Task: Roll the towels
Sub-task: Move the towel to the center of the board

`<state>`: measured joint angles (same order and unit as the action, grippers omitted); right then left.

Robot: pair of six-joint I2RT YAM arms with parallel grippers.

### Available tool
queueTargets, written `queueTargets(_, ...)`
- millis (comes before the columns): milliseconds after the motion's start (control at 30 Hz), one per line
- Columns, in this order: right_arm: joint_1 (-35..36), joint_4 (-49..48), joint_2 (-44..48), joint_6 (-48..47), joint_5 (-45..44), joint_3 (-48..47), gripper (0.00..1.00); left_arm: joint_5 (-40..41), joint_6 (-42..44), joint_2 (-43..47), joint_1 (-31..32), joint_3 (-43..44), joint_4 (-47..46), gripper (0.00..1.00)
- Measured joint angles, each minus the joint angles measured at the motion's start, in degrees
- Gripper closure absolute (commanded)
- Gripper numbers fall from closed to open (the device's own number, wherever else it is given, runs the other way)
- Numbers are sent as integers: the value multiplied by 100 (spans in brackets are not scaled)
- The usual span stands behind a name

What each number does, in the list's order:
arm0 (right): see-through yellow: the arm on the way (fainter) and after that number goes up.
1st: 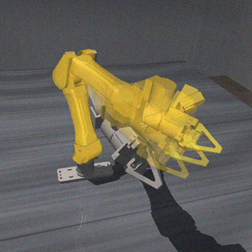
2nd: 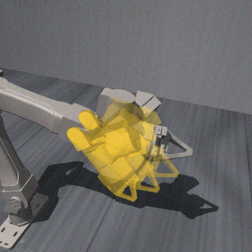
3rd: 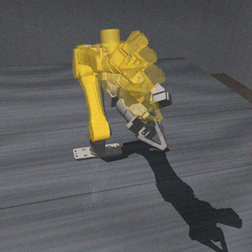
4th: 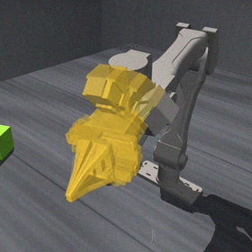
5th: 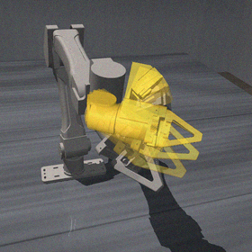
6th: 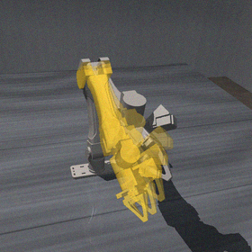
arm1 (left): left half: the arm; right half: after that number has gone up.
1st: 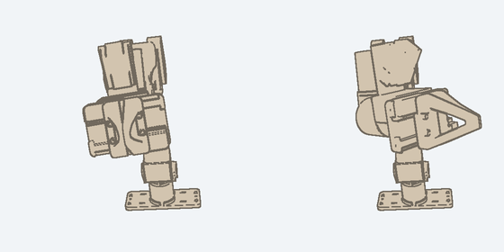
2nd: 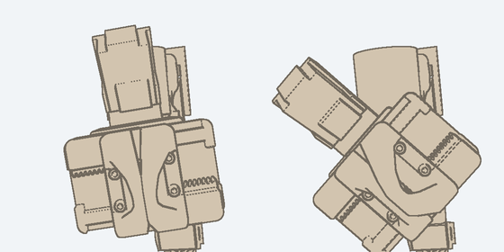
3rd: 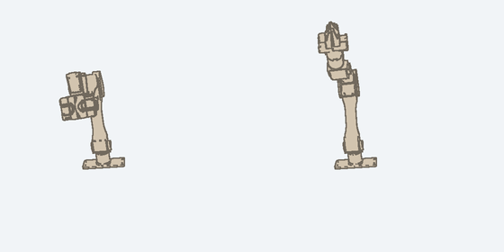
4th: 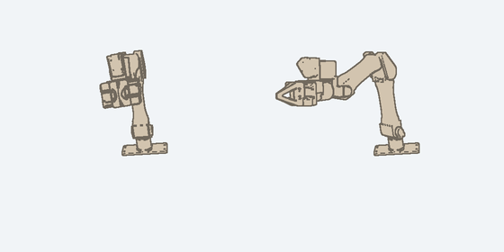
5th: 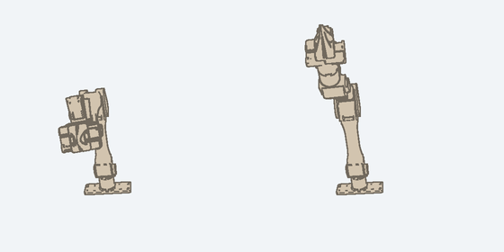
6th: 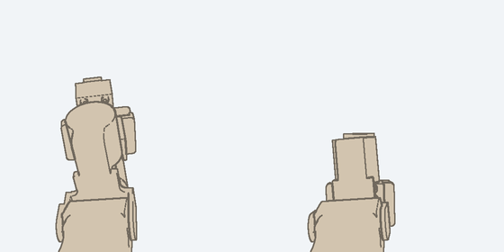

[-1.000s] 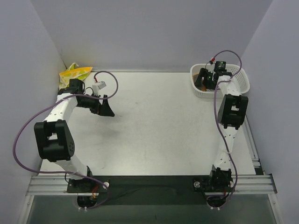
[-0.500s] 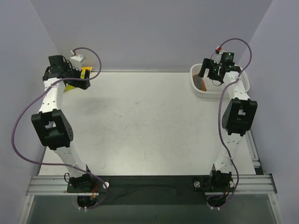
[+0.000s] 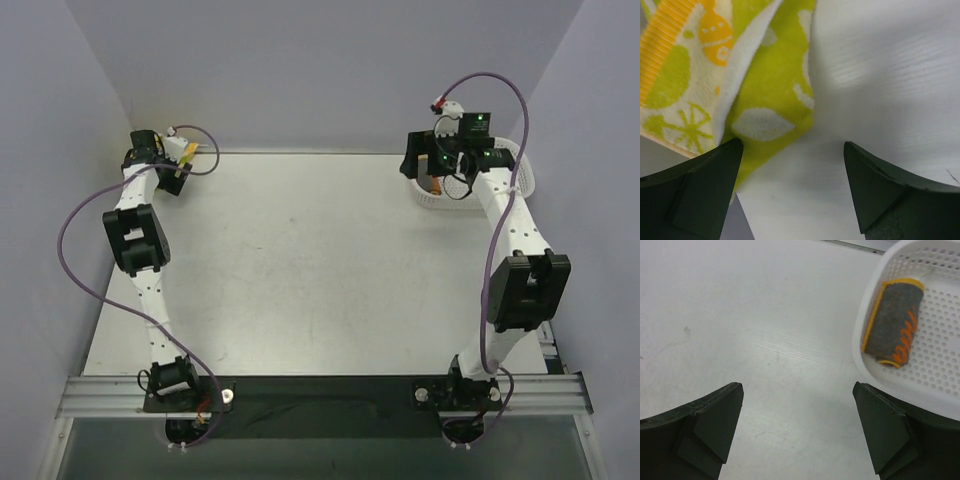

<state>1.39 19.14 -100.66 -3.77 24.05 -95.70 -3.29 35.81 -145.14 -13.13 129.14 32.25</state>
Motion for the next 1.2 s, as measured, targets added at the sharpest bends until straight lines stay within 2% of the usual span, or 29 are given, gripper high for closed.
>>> queueTargets(133, 345, 151, 72, -162, 122, 15, 0, 57, 258, -295, 0, 487, -179, 3)
queueTargets(200, 376, 227, 72, -181, 175, 59, 0, 81, 378, -487, 2, 772, -308, 6)
queueTargets(333, 348, 391, 74, -190, 184, 76, 0, 136, 599, -848, 7, 1067, -610, 32)
queueTargets(400, 343, 455, 76, -190, 186, 79, 0, 153, 702, -907, 9, 1084, -695, 53)
queueTargets(433, 343, 492, 83, -190, 184, 79, 0, 162, 758, -922, 20, 1084, -710, 65)
queueTargets(467, 341, 518, 92, -188, 186, 85, 1, 177, 798, -942, 33, 1084, -695, 94)
queueTargets(500, 341, 531, 109, -188, 188, 105, 2, 201, 807, -953, 46, 1084, -656, 100)
queueTargets(567, 341, 579, 184, -181, 197, 173, 2, 205, 901, -914, 105, 1012, -538, 100)
queueTargets(633, 341, 605, 313, -144, 236, 286, 2, 83, 951, -570, 195, 514, -474, 100)
queueTargets(767, 264, 721, 688, 37, 562, 616, 3, -503, 997, 1379, 686, -2297, -240, 100)
queueTargets(800, 236, 756, 785, 83, 660, 710, 4, -634, 997, 1993, 927, -3080, -236, 99)
queueTargets(833, 203, 780, 883, 114, 756, 833, 4, -793, 973, 2592, 1226, -3753, -133, 86)
queueTargets(900, 157, 866, 1093, 144, 933, 1167, 4, -1132, 828, 3735, 2107, -4951, -57, 41)
queueTargets(933, 153, 927, 1176, 160, 1003, 1325, 6, -1309, 761, 4157, 2549, -5335, 17, 3)
queueTargets(1000, 125, 1123, 1263, 155, 1161, 1620, 7, -1694, 492, 4791, 3436, -5936, 125, 3)
queueTargets(1067, 127, 1303, 1270, 116, 1274, 1856, 13, -2087, 232, 5224, 3963, -6406, 275, 3)
queueTargets(1133, 136, 1495, 1270, 63, 1342, 2083, 19, -2398, -61, 5499, 4022, -6677, 566, 3)
queueTargets(1200, 173, 1661, 1270, -31, 1364, 2308, 24, -2629, -376, 5718, 3790, -6741, 820, 3)
